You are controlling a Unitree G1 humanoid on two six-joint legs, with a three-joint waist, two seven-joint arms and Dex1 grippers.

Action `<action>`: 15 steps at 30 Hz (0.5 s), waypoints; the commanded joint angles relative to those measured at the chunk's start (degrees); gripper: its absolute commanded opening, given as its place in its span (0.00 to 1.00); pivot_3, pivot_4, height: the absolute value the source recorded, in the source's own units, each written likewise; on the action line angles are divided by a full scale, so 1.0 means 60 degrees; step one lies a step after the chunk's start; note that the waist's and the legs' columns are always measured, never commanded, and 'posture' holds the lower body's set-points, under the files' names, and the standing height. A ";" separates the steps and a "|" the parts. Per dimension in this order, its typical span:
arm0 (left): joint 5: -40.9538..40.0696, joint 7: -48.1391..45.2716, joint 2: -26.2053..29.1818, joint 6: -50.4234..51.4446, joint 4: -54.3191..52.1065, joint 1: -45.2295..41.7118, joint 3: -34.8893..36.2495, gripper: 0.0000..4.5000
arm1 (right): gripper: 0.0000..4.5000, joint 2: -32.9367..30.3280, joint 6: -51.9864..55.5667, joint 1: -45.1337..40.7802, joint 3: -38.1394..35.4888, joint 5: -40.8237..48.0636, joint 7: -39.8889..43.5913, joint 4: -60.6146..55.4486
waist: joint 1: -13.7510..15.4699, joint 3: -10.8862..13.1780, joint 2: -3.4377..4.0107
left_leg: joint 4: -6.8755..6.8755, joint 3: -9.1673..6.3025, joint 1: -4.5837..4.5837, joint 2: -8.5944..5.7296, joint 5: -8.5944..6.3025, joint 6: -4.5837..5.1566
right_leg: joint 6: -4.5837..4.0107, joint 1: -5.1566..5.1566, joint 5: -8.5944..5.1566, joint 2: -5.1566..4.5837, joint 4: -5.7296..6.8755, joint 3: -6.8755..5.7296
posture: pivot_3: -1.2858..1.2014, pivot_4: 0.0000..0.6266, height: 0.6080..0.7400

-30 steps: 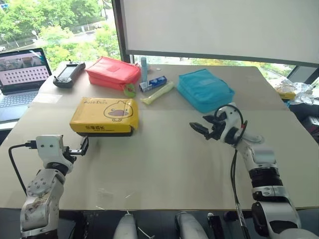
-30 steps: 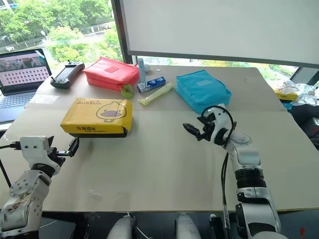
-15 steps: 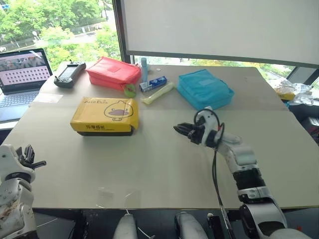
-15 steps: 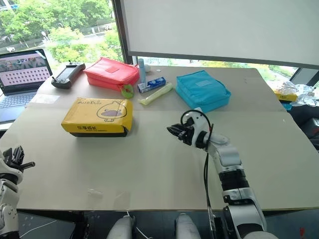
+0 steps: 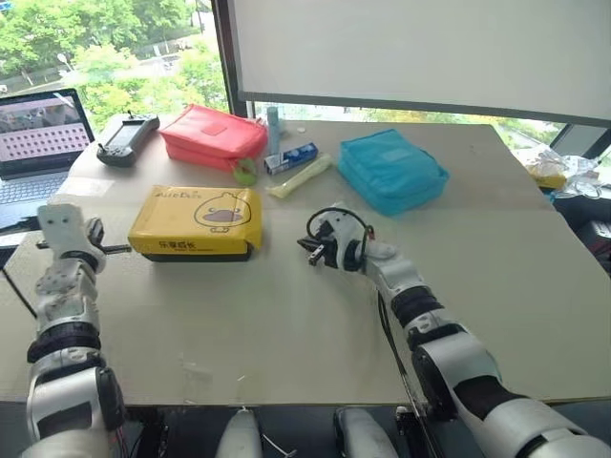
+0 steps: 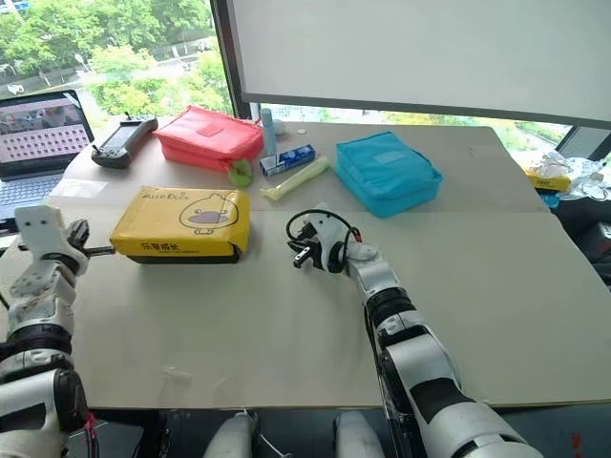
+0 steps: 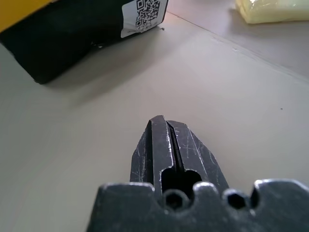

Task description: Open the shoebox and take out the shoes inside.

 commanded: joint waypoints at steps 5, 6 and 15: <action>0.0539 -0.1311 -0.0677 -0.0717 0.0729 -0.0464 -0.1235 0.00 | 0.01 0.0403 -0.1086 -0.1112 -0.0519 -0.0088 -0.0365 0.1386 | 0.0077 0.0002 0.0002 | -0.0040 -0.0003 -0.0007 -0.0002 -0.0001 -0.0002 | -0.0014 -0.0011 -0.0017 -0.0003 -0.0001 -0.0005 | 0.52 0.24 0.89; 0.0539 -0.1533 -0.0871 -0.0715 0.0594 -0.0399 -0.1384 0.00 | 0.01 0.0372 -0.1124 -0.1159 -0.0563 -0.0095 -0.0305 0.1471 | 0.0124 0.0002 0.0002 | -0.0040 -0.0004 -0.0010 -0.0003 -0.0001 -0.0003 | -0.0013 -0.0011 -0.0018 -0.0004 -0.0001 -0.0009 | 0.52 0.24 0.89; 0.0382 -0.2365 -0.1985 -0.0063 -0.1205 0.0155 -0.2024 0.00 | 0.01 -0.0616 -0.0914 -0.0476 -0.0480 -0.0114 0.1350 0.0594 | 0.0311 0.0003 0.0005 | -0.0034 -0.0007 -0.0007 -0.0008 0.0021 -0.0039 | -0.0005 -0.0002 -0.0023 -0.0010 0.0011 -0.0010 | 0.52 0.24 0.89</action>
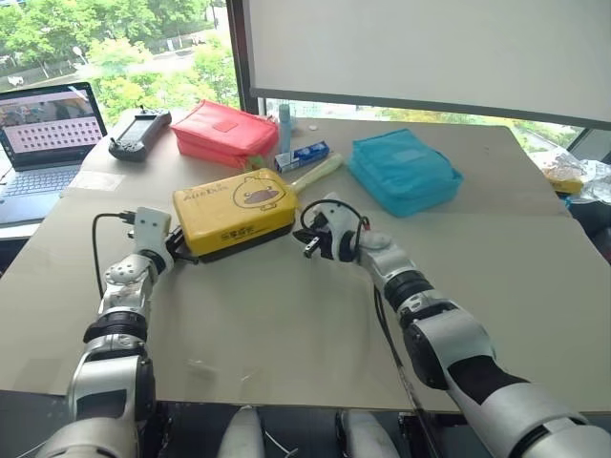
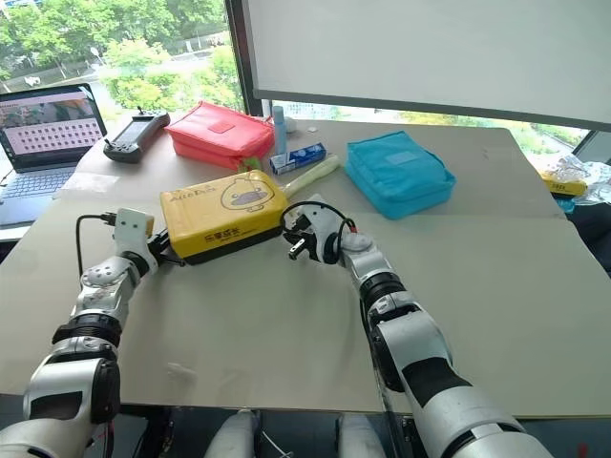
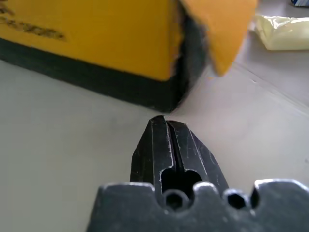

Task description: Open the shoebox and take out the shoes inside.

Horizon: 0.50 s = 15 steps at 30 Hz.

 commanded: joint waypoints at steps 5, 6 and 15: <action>-0.0081 -0.0569 -0.0653 0.0904 -0.1695 0.0338 -0.0583 0.00 | 0.01 -0.0849 0.0876 0.1297 0.0122 0.0197 0.1537 -0.2816 | 0.0016 0.0001 0.0001 | 0.0021 -0.0004 -0.0002 -0.0003 0.0010 -0.0017 | 0.0013 0.0007 -0.0006 -0.0001 0.0005 0.0001 | 0.52 0.24 0.89; -0.0058 -0.0546 -0.0638 0.0997 -0.1793 0.0352 -0.0590 0.00 | 0.01 -0.0947 0.1000 0.1456 0.0208 0.0128 0.1615 -0.3115 | -0.0007 0.0001 0.0002 | 0.0024 -0.0005 -0.0002 -0.0002 0.0011 -0.0018 | 0.0013 0.0007 -0.0006 0.0000 0.0007 0.0001 | 0.52 0.24 0.89; -0.0058 0.0986 0.1361 0.2542 -0.3568 0.1447 0.0612 0.00 | 0.01 -0.1552 -0.0516 -0.0200 0.0034 -0.1287 -0.2666 -0.0210 | -0.0403 0.0016 0.0008 | 0.0018 -0.0014 0.0026 0.0006 0.0049 -0.0052 | 0.0041 0.0006 -0.0020 0.0008 0.0022 0.0005 | 0.52 0.24 0.89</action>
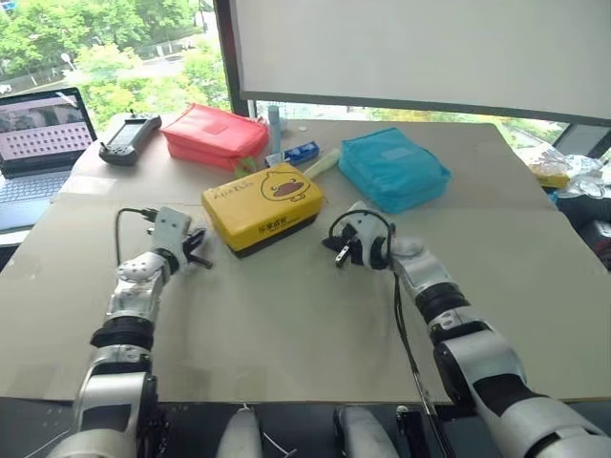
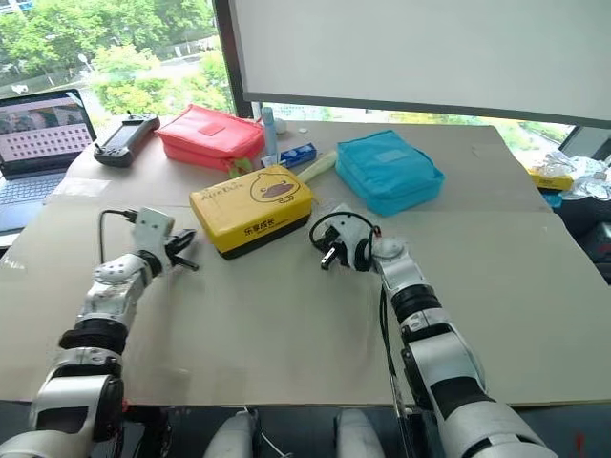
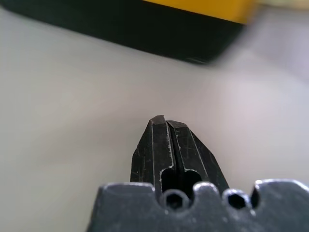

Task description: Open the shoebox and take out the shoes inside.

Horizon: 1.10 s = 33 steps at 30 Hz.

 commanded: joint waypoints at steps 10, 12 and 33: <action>-0.2044 -0.0264 -0.0037 0.3466 -0.3820 0.1046 0.0920 0.00 | 0.01 0.1294 -0.1572 -0.2332 -0.0664 -0.0516 -0.2375 0.2894 | -0.0135 0.0008 0.0008 | -0.0031 -0.0004 -0.0001 -0.0001 0.0002 0.0003 | -0.0006 0.0004 0.0001 -0.0002 -0.0009 0.0000 | 0.52 0.24 0.89; -0.1841 -0.0231 -0.0195 0.3462 -0.3740 0.0931 0.0544 0.00 | 0.01 0.1518 -0.1542 -0.2406 -0.0615 -0.0692 -0.2490 0.3025 | -0.0131 0.0009 0.0008 | -0.0031 -0.0004 -0.0001 -0.0001 0.0002 0.0003 | -0.0006 0.0005 0.0001 -0.0001 -0.0009 0.0000 | 0.52 0.24 0.89; -0.1564 -0.0949 -0.1460 0.3881 -0.3721 0.0334 -0.1353 0.00 | 0.01 0.2475 -0.2144 -0.2044 -0.1403 -0.0342 0.1569 0.2729 | -0.0189 0.0009 0.0009 | -0.0029 -0.0010 0.0004 0.0000 0.0003 0.0005 | -0.0033 0.0006 0.0017 0.0007 -0.0001 0.0001 | 0.52 0.24 0.89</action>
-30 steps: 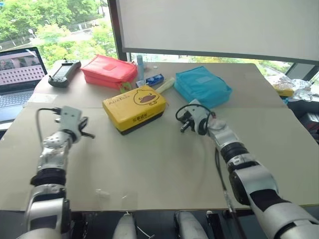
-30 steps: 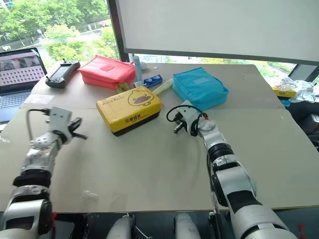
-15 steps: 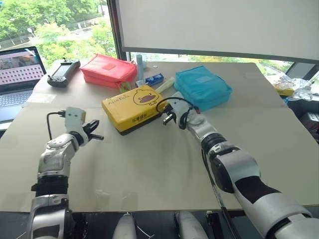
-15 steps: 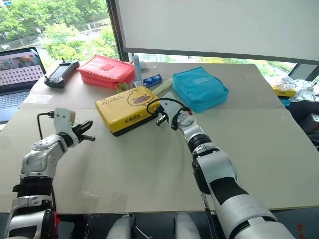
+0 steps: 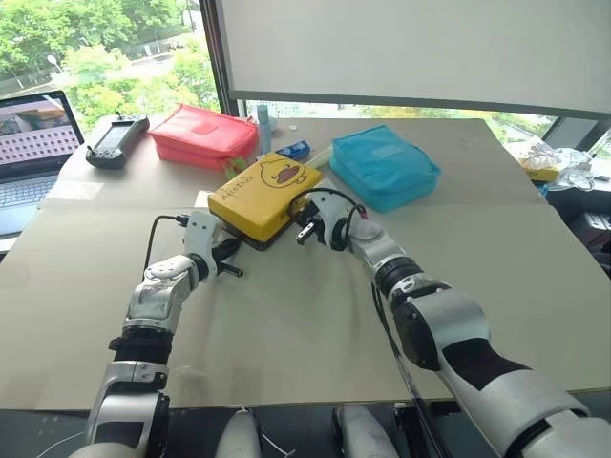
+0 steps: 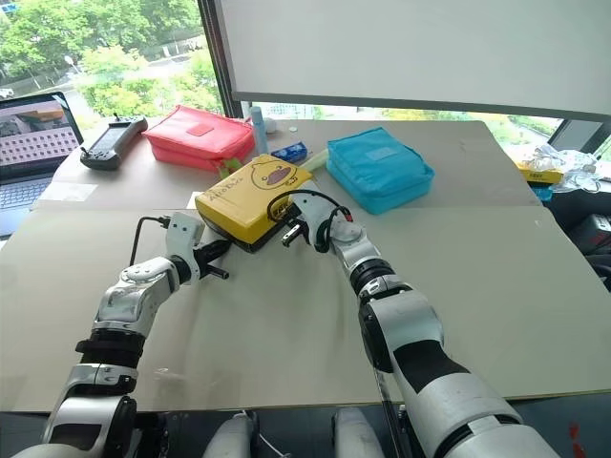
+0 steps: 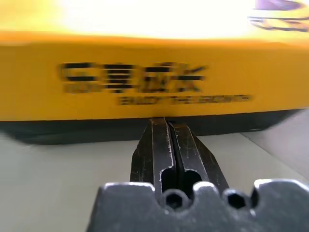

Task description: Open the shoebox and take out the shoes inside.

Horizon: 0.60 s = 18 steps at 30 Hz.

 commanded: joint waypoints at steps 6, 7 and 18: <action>-0.0195 -0.0857 0.0694 0.0666 -0.1388 0.0292 0.0037 0.00 | 0.01 -0.0119 -0.0294 0.0391 0.0303 0.0070 0.2009 -0.1039 | 0.0021 0.0002 0.0003 | 0.0002 -0.0002 -0.0002 -0.0001 0.0001 -0.0002 | 0.0000 -0.0001 0.0000 0.0000 0.0003 -0.0001 | 0.52 0.24 0.89; -0.0108 -0.0774 0.0936 0.0563 -0.1244 0.0244 0.0239 0.00 | 0.01 -0.0261 -0.0190 0.0396 0.0370 -0.0013 0.1876 -0.1125 | 0.0023 0.0003 0.0003 | 0.0002 -0.0003 -0.0002 -0.0001 0.0002 -0.0003 | 0.0000 -0.0001 0.0000 0.0000 0.0006 -0.0001 | 0.52 0.24 0.89; 0.1229 0.0600 0.2378 -0.4169 0.5598 -0.3286 0.1098 0.00 | 0.01 -0.2049 0.1653 0.1187 0.0526 0.0291 0.2471 -0.3896 | 0.0168 0.0004 0.0004 | 0.0003 -0.0005 0.0000 -0.0004 0.0006 -0.0002 | 0.0035 0.0005 -0.0021 -0.0002 -0.0006 -0.0005 | 0.52 0.24 0.89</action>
